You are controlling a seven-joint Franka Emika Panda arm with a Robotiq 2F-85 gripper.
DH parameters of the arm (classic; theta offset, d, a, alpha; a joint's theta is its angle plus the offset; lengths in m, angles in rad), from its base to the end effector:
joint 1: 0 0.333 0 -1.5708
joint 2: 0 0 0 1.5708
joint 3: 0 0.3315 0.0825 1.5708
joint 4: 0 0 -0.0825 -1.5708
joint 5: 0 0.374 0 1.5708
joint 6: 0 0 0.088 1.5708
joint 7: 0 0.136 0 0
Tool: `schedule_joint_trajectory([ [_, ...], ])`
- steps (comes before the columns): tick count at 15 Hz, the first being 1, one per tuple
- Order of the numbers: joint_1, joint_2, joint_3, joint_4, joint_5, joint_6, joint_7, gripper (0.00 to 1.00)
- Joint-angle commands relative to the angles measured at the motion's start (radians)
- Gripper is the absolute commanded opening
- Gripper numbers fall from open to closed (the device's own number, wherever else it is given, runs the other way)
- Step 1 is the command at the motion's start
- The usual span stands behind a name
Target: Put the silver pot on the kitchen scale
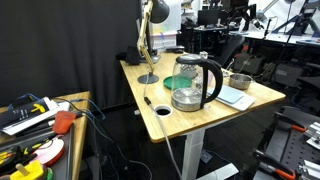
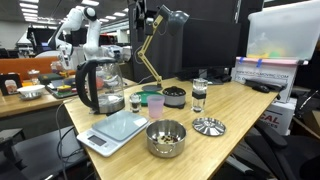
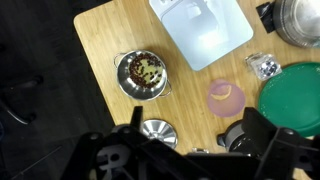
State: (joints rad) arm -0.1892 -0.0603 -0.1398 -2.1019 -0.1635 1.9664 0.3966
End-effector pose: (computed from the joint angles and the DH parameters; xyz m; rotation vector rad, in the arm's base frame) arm 0.4788 -0.1799 0.4312 2.8374 -0.9659 -0.1059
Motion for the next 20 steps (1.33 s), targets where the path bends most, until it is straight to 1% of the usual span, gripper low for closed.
schedule_joint_trajectory([
  [1, 0.004, 0.013, -0.010, 0.015, 0.000, -0.004, 0.009, 1.00],
  [7, 0.008, 0.012, -0.003, 0.021, 0.000, -0.006, 0.035, 1.00],
  [10, 0.004, 0.045, -0.008, 0.027, 0.011, 0.006, 0.133, 1.00],
  [13, -0.006, 0.079, -0.031, 0.010, 0.022, 0.026, 0.215, 1.00],
  [16, -0.022, 0.128, -0.072, 0.008, 0.076, 0.018, 0.241, 1.00],
  [20, -0.041, 0.197, -0.111, -0.005, 0.179, 0.005, 0.220, 1.00],
])
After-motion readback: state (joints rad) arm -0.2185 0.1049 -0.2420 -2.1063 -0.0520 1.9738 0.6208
